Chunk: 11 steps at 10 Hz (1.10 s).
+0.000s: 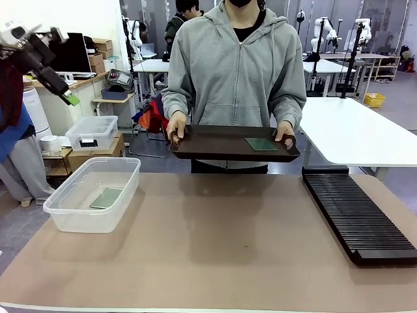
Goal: Sort PCBs into racks and boxes based on the side picked up.
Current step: Pick up the Blank PCB handed by the Human.
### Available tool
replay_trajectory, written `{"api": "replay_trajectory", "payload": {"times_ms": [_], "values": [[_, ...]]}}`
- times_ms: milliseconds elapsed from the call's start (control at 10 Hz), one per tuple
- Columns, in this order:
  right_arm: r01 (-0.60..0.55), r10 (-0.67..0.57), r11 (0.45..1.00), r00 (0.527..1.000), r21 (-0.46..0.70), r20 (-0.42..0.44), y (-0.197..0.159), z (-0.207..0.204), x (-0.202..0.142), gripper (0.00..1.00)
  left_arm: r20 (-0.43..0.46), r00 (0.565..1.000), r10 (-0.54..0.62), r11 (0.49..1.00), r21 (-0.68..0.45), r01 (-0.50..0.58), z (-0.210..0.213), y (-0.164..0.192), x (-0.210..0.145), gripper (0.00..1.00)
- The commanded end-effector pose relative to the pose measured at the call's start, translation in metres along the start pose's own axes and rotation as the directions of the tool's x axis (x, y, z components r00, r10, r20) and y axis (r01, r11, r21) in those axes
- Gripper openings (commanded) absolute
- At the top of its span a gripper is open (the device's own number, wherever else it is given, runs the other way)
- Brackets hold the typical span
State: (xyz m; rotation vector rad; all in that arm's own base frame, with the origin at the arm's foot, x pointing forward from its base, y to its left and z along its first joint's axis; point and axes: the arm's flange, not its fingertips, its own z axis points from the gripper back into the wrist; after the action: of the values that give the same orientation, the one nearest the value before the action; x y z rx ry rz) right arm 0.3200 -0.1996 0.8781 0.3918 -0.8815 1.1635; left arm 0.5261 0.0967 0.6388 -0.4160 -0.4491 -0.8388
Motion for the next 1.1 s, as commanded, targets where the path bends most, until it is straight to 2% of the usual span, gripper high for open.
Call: {"api": "replay_trajectory", "payload": {"times_ms": [0, 100, 200, 300, 800, 900, 1000], "values": [[-0.014, 0.014, 1.0, 1.0, 0.011, 0.015, 0.003, 0.0, 0.0, 1.0, 0.088, 0.992, -0.093, 0.995, -0.031, 0.096, 0.023, -0.023, -0.005, 0.83], [-0.014, 0.014, 1.0, 1.0, 0.011, 0.015, 0.003, 0.0, 0.0, 1.0, 0.122, 0.989, -0.079, 0.997, -0.018, 0.081, 0.037, -0.034, -0.005, 0.83], [-0.014, 0.014, 1.0, 1.0, 0.011, 0.015, 0.003, 0.0, 0.0, 1.0, 0.152, 0.988, 0.005, 1.0, -0.027, -0.001, 0.041, -0.04, -0.009, 0.83], [-0.014, 0.014, 1.0, 1.0, 0.011, 0.015, 0.003, 0.0, 0.0, 1.0, 0.075, 0.995, -0.072, 0.997, 0.004, 0.072, 0.035, -0.024, 0.002, 0.83], [-0.014, 0.014, 1.0, 1.0, 0.011, 0.015, 0.003, 0.0, 0.0, 1.0, 0.086, 0.995, -0.054, 0.998, -0.012, 0.056, 0.034, -0.025, 0.001, 0.83], [-0.014, 0.014, 1.0, 1.0, 0.011, 0.015, 0.003, 0.0, 0.0, 1.0, 0.078, 0.996, 0.049, 0.995, 0.085, -0.055, 0.043, -0.032, 0.008, 0.83], [-0.014, 0.014, 1.0, 1.0, 0.011, 0.015, 0.003, 0.0, 0.0, 1.0, 0.096, 0.994, 0.056, 0.989, 0.133, -0.069, 0.063, -0.046, 0.013, 0.83]]}}
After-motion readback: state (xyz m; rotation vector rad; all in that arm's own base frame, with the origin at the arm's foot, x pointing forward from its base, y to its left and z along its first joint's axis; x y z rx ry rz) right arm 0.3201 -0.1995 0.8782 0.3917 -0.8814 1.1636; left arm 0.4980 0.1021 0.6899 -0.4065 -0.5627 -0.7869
